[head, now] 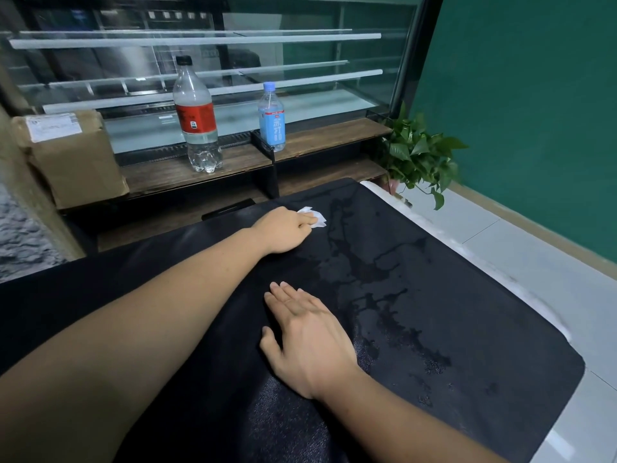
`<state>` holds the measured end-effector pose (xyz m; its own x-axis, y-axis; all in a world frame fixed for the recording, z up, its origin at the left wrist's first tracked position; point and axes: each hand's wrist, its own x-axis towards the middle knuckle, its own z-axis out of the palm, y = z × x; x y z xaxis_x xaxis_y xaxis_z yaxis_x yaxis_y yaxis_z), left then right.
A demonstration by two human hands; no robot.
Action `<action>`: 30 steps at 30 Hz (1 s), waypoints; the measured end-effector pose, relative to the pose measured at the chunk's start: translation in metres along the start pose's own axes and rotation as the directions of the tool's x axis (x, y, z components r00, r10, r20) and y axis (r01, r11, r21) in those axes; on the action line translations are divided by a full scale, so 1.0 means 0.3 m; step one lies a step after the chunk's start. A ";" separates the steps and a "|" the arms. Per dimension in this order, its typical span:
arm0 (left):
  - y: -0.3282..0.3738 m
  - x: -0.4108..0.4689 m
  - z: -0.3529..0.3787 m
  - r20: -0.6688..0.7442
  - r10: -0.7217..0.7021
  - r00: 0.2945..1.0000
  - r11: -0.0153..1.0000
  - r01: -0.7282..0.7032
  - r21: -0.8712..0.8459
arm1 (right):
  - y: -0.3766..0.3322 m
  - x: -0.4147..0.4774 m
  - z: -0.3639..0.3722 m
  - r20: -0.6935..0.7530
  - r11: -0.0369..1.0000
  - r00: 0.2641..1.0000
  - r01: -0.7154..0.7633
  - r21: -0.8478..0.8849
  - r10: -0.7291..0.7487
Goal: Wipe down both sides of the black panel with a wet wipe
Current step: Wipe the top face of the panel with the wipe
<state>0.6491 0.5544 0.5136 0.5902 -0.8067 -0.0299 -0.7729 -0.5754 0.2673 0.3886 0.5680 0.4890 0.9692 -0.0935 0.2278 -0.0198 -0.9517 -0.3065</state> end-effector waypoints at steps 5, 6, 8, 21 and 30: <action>-0.043 0.016 -0.032 0.020 -0.025 0.999 0.999 0.024 0.040 | 0.000 0.003 0.000 -0.004 1.000 1.000 -0.002 0.008 0.002; -0.050 0.022 -0.039 0.028 -0.038 0.999 0.998 0.037 0.050 | 0.000 0.002 0.000 -0.005 1.000 1.000 -0.003 0.005 0.003; -0.065 0.037 -0.054 0.047 -0.077 0.996 0.995 0.074 0.063 | -0.001 0.002 0.001 -0.005 1.000 1.000 -0.002 0.000 0.002; -0.097 0.024 -0.072 0.033 -0.124 0.992 0.987 0.127 -0.100 | -0.001 0.006 -0.001 -0.003 1.000 1.000 0.001 0.001 -0.001; -0.151 -0.185 -0.033 -0.219 -0.230 0.948 0.973 0.219 -0.075 | 0.005 0.004 0.002 0.000 1.000 1.000 0.004 -0.002 -0.004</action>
<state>0.6537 0.6265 0.5126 0.7886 -0.6030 0.1208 -0.6053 -0.7262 0.3260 0.3899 0.5667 0.4882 0.9692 -0.0895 0.2295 -0.0161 -0.9526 -0.3039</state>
